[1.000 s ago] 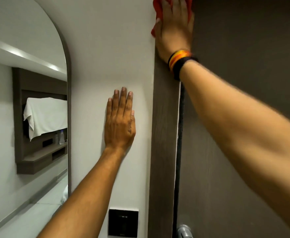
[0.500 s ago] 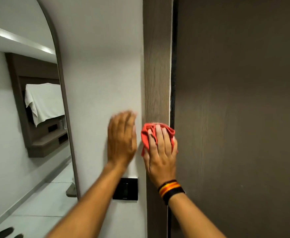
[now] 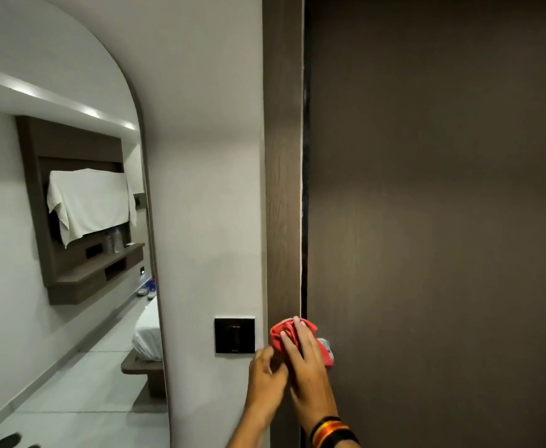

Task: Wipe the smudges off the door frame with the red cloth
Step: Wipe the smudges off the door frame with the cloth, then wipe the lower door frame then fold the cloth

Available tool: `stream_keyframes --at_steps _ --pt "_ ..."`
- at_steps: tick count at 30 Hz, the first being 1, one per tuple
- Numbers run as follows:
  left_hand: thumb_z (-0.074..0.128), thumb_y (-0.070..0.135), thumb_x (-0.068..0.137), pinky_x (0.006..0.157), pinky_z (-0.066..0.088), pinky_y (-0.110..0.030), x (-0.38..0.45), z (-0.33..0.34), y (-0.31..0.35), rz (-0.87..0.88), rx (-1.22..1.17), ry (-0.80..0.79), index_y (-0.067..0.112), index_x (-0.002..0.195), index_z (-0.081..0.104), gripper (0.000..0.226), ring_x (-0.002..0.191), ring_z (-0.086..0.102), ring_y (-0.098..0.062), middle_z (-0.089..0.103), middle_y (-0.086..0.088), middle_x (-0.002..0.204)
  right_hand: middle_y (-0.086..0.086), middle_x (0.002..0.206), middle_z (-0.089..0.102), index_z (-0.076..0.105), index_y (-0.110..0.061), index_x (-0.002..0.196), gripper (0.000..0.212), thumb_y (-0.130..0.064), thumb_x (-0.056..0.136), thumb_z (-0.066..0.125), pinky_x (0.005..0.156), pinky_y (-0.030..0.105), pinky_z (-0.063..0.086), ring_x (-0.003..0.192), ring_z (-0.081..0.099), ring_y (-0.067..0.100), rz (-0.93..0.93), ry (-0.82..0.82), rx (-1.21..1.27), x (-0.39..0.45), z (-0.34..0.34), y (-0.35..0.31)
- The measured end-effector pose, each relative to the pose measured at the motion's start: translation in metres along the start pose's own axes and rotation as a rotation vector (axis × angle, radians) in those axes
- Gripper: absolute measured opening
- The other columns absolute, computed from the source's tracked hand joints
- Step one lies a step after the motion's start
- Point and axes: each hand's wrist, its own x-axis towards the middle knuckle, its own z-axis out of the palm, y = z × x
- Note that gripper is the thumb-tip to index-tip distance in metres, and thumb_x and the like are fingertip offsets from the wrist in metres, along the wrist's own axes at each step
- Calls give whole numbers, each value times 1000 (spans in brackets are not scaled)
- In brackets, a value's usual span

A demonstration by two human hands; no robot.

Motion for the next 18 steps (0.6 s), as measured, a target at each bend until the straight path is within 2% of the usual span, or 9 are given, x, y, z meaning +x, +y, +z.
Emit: stream_keyframes --at_steps 2,3,6,8,9,11,12,14,18 --pt "60 22 102 97 55 -24 -15 5 1 12 -31 -112 23 130 59 28 120 63 -15 64 1 131 -29 162 -16 16 -41 156 86 -6 91 60 125 34 21 150 -9 -8 78 92 150 -25 -21 0" --pt "61 19 101 91 56 -20 -22 8 2 42 -57 -160 18 124 63 23 113 67 -13 69 0 122 -27 163 -12 19 -42 155 85 -9 91 64 124 32 22 149 -5 -11 126 157 260 -38 -34 3" --pt "65 12 95 74 52 -13 -36 29 10 125 -74 -224 0 106 62 17 86 66 -11 71 -5 92 -19 166 -2 18 -33 156 111 -42 69 87 120 24 26 150 12 -6 451 356 545 -73 -73 28" --pt "66 19 86 72 51 -12 -43 57 9 156 -67 -252 -2 103 63 27 78 64 -5 69 -4 87 -1 162 24 22 -22 156 129 -66 53 85 116 34 36 144 36 11 741 274 815 -96 -98 54" --pt "65 20 84 72 50 -12 -43 70 7 170 -55 -274 -3 103 63 30 75 63 -1 69 -3 85 6 151 45 35 -17 152 117 -69 57 81 109 40 45 132 52 18 855 114 999 -100 -109 64" --pt "67 17 85 74 51 -12 -49 113 -4 155 -35 -365 -2 102 64 25 75 63 1 69 -2 86 14 125 70 64 -13 129 73 -62 76 74 102 50 53 113 69 29 1001 -129 1216 -124 -130 93" --pt "68 12 89 75 52 -12 -54 128 -6 137 -28 -371 0 101 64 17 78 64 -2 69 -3 88 17 122 72 69 -10 123 62 -55 80 74 103 54 51 111 70 32 1055 -119 1219 -135 -135 107" --pt "66 1 95 74 52 -12 -62 161 -17 95 -21 -388 8 98 64 7 82 63 -10 69 -6 91 22 121 71 69 -4 121 55 -37 78 81 102 56 52 107 71 34 1157 12 1211 -160 -144 132" --pt "63 -1 96 66 51 -14 -93 254 -39 -6 48 -500 13 89 62 17 78 59 -15 65 -6 84 27 115 72 68 4 117 39 -6 80 77 91 48 58 96 71 34 1263 286 1164 -238 -170 189"
